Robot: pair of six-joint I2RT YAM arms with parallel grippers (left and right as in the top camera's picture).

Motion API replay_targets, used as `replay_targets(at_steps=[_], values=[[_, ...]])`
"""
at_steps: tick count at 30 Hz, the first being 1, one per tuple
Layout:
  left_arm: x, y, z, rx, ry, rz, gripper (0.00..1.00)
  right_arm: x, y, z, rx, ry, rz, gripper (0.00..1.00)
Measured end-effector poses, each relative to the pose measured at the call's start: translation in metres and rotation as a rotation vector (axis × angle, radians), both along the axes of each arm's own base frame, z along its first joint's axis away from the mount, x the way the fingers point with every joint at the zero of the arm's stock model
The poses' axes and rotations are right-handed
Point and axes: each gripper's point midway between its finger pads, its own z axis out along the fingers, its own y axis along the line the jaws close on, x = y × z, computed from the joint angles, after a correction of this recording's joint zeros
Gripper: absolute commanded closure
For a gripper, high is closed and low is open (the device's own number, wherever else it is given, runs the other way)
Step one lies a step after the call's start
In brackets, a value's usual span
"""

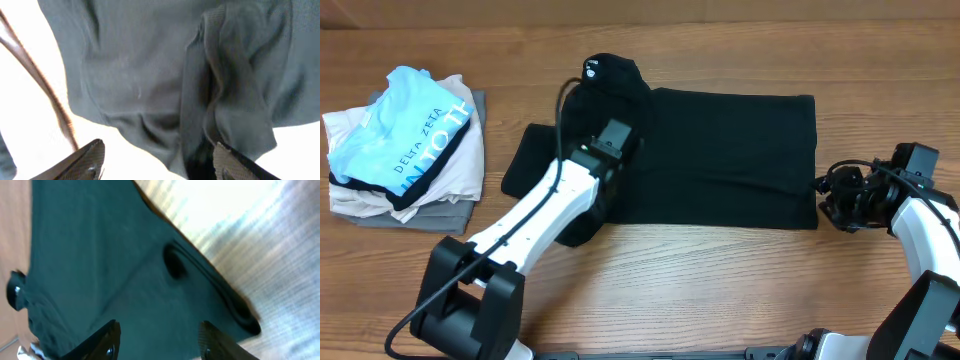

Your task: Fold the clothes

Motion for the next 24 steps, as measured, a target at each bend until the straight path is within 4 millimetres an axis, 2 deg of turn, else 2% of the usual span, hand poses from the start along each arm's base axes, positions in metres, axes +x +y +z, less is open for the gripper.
replay_targets(at_steps=[3,8,9,12,13,15,20,24], values=[[-0.013,-0.007,-0.004,-0.107,0.081,0.051,0.36,-0.005,0.002,-0.001,0.008,0.020,0.003,0.46],[-0.030,-0.020,-0.024,-0.227,0.164,0.077,0.39,-0.006,0.003,-0.002,0.007,0.024,0.014,0.45],[-0.037,-0.020,-0.030,-0.233,0.184,0.080,0.44,-0.006,0.003,-0.002,0.007,0.023,0.016,0.45],[-0.053,-0.017,-0.043,-0.238,0.237,0.101,0.74,-0.006,0.003,-0.002,0.005,0.022,0.020,0.45],[-0.056,-0.016,-0.045,-0.235,0.245,0.109,0.81,-0.006,0.003,-0.002,0.005,0.022,0.020,0.45],[-0.055,-0.014,-0.046,-0.238,0.244,0.118,0.87,-0.006,0.003,-0.002,0.004,0.021,0.023,0.45],[-0.053,-0.007,-0.045,-0.237,0.247,0.142,0.94,-0.006,0.003,-0.002,0.004,0.021,0.023,0.44],[-0.050,0.000,-0.033,-0.202,0.248,0.154,0.94,-0.006,0.003,-0.002,0.004,0.020,0.023,0.44]])
